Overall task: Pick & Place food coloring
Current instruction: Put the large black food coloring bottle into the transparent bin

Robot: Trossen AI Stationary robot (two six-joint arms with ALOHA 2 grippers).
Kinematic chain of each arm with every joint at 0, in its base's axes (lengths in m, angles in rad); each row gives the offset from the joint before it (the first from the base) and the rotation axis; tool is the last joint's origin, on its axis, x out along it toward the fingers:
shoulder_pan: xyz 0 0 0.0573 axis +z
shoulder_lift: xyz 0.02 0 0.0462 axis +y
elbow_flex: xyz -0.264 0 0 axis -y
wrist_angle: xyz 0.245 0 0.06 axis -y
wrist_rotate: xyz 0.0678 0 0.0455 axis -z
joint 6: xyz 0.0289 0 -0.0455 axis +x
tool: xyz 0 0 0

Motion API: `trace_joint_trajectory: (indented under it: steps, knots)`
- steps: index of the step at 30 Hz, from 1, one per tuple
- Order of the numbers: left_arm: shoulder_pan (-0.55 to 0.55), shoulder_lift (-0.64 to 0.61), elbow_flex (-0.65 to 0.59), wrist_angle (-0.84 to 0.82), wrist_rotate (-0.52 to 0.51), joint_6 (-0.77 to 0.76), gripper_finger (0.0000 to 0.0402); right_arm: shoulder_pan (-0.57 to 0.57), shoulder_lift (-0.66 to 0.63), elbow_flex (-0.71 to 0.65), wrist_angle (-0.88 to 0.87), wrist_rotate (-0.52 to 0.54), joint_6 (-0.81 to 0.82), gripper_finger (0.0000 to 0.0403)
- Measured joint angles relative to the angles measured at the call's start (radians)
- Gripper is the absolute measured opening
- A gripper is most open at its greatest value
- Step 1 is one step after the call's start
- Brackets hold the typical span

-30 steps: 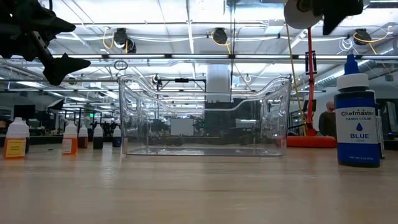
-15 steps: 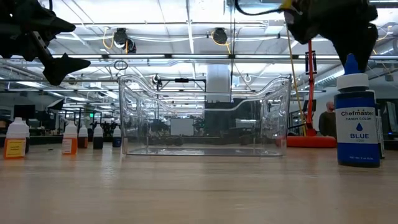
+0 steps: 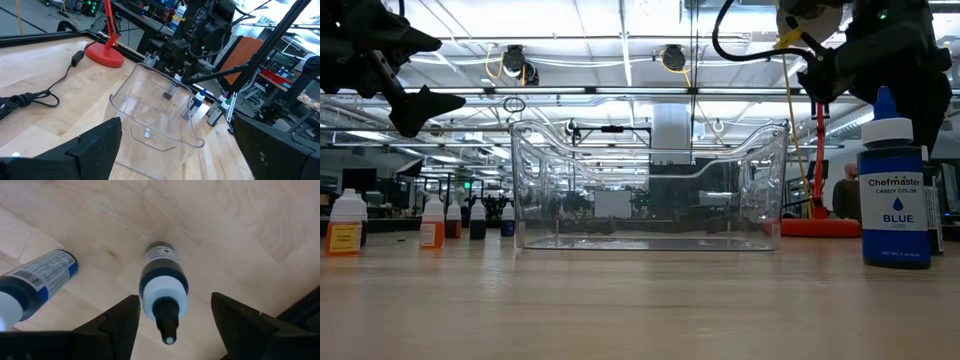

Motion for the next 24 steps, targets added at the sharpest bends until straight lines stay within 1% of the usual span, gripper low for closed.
trace_joint_trajectory:
  steps: [7,10,24]
  knots:
    - [0.0,0.0,0.0,0.0,0.0,0.0,0.0379,0.0,0.0,-0.004,0.012,0.002,0.0,0.0232]
    - [0.0,0.0,0.0,0.0,0.0,0.0,0.0379,0.0,0.0,-0.004,0.012,0.004,0.0,0.0225]
    - [0.0,0.0,0.0,0.0,0.0,0.0,0.0379,0.0,0.0,-0.004,0.063,0.026,0.007,0.0148]
